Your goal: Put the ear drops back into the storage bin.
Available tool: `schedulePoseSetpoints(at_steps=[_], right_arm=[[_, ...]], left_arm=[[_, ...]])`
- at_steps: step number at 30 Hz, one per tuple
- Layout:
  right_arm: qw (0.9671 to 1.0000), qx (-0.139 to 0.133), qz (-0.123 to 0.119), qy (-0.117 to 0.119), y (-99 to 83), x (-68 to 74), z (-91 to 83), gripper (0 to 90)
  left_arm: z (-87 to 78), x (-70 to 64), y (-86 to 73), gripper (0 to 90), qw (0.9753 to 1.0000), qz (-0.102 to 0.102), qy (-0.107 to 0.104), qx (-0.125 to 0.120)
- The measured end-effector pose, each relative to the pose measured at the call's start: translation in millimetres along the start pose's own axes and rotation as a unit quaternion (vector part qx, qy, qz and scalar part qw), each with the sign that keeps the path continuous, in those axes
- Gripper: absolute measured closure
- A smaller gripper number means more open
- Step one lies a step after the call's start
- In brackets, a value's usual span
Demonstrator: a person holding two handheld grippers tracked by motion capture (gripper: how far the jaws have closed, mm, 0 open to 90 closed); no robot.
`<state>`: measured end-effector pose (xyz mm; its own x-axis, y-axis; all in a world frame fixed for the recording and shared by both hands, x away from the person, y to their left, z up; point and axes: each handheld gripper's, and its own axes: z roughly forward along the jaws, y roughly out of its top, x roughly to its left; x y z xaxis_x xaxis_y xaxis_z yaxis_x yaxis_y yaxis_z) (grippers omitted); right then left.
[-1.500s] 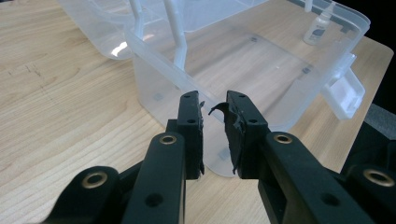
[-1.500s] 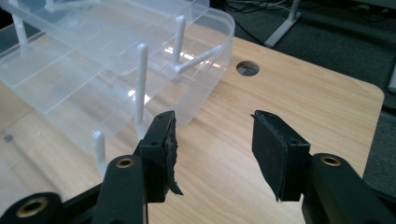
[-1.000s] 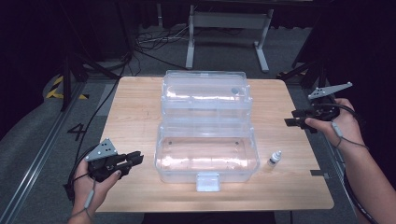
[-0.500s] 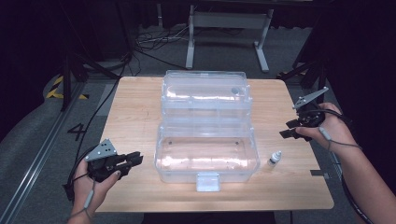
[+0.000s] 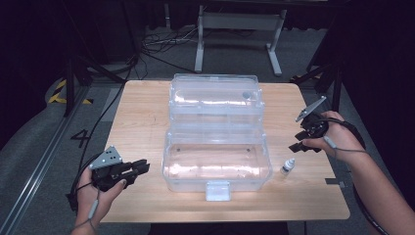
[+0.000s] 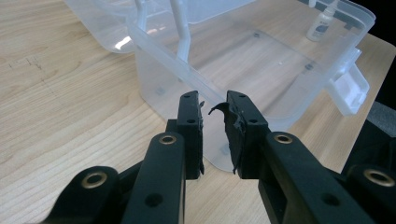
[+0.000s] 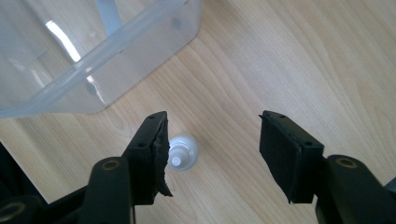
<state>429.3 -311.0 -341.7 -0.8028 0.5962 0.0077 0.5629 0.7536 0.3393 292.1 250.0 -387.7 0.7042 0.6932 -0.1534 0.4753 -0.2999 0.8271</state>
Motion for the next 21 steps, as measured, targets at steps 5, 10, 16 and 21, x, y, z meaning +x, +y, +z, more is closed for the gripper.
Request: schedulePoseSetpoints(at_steps=[5,10,16,21], right_arm=[[0.9999,0.013,-0.005,0.005,0.3,2.8,5.5,42.0],[0.9994,0.027,-0.018,0.012,0.6,7.1,10.2,41.7],[0.9980,0.049,-0.035,0.021,1.0,13.0,16.0,41.6],[0.9957,0.062,-0.066,0.021,2.4,16.3,24.2,42.8]], left_arm=[[-0.2,-0.2,0.0,76.3,1.0000,0.000,0.000,0.000],[-0.4,-0.1,0.0,76.3,1.0000,0.001,0.000,0.000],[-0.3,-0.1,-0.2,76.3,1.0000,0.000,-0.001,0.001],[0.0,0.2,-0.4,76.2,1.0000,-0.001,-0.001,0.000]])
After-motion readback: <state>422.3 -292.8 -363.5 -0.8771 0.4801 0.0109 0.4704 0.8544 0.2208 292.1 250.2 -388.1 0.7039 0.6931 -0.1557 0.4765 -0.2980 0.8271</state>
